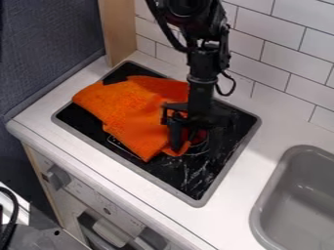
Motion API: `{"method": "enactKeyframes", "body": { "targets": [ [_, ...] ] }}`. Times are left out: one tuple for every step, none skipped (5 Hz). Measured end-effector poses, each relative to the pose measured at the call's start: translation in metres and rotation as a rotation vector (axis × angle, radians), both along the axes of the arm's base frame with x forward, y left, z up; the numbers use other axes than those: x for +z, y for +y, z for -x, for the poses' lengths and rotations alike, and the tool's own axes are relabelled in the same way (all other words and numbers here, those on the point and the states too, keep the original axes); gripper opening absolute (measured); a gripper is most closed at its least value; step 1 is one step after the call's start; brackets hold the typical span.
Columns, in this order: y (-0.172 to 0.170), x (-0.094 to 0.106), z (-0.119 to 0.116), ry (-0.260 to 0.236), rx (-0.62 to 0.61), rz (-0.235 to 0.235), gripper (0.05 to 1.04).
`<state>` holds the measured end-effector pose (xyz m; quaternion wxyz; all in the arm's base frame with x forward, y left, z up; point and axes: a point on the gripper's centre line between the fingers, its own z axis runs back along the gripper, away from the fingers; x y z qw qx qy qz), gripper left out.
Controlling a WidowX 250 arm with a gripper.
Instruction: Move the cloth from left to right of the table
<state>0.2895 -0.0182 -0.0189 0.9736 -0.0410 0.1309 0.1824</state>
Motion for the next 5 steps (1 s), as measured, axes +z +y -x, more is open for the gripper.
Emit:
{"method": "enactKeyframes", "body": {
  "targets": [
    [0.004, -0.003, -0.002, -0.029, 0.036, -0.033, 0.457],
    [0.007, -0.002, 0.0, -0.038, 0.041, -0.056, 0.214],
    [0.006, 0.007, 0.005, -0.017, 0.047, -0.047, 0.078],
    [0.002, 0.028, 0.006, -0.001, 0.119, -0.025, 0.052],
    [-0.01, 0.047, 0.01, 0.037, 0.208, 0.026, 0.052]
  ]
}}
